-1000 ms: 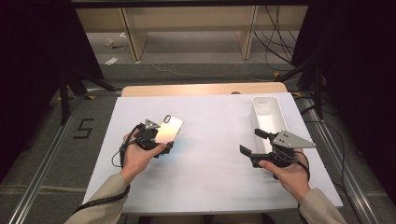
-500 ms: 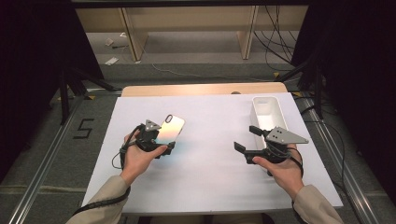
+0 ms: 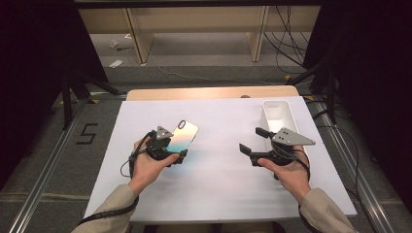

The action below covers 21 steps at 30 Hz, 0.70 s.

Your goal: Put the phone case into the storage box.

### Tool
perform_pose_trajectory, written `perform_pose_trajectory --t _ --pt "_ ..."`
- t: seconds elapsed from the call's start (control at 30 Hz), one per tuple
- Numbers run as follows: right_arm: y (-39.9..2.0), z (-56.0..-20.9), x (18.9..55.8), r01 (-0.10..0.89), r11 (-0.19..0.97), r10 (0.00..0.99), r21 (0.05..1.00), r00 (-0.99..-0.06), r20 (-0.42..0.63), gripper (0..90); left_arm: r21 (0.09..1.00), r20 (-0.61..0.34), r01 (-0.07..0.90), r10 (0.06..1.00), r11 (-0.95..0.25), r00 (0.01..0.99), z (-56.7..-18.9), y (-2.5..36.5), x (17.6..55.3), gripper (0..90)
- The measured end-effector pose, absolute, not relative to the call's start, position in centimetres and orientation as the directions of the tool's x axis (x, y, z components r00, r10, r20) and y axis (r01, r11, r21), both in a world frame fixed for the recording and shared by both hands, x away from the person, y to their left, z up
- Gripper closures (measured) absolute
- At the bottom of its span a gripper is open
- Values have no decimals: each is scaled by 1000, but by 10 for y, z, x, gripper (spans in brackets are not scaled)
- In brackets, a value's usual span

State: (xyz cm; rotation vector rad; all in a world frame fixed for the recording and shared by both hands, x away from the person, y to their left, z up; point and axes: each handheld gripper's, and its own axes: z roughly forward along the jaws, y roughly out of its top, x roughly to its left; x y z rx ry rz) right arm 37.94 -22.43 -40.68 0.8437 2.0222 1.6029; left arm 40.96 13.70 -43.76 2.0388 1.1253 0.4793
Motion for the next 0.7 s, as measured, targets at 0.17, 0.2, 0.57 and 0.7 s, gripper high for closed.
perform_pose_trajectory --t 0.17,0.2,0.57,0.7 --pt "-221 -407 383 197 151 688 969 -725 40 159 756 -29 556 831 -345 555 -438 133 408 167" --pt "-220 -407 383 198 151 688 968 -724 41 159 758 -28 554 831 -345 555 -439 132 408 167" --pt "-214 -406 389 203 150 692 968 -720 44 160 758 -29 548 821 -354 570 -438 127 406 167" --pt "-211 -406 391 202 153 694 967 -718 40 162 758 -35 547 816 -354 576 -438 124 405 167"
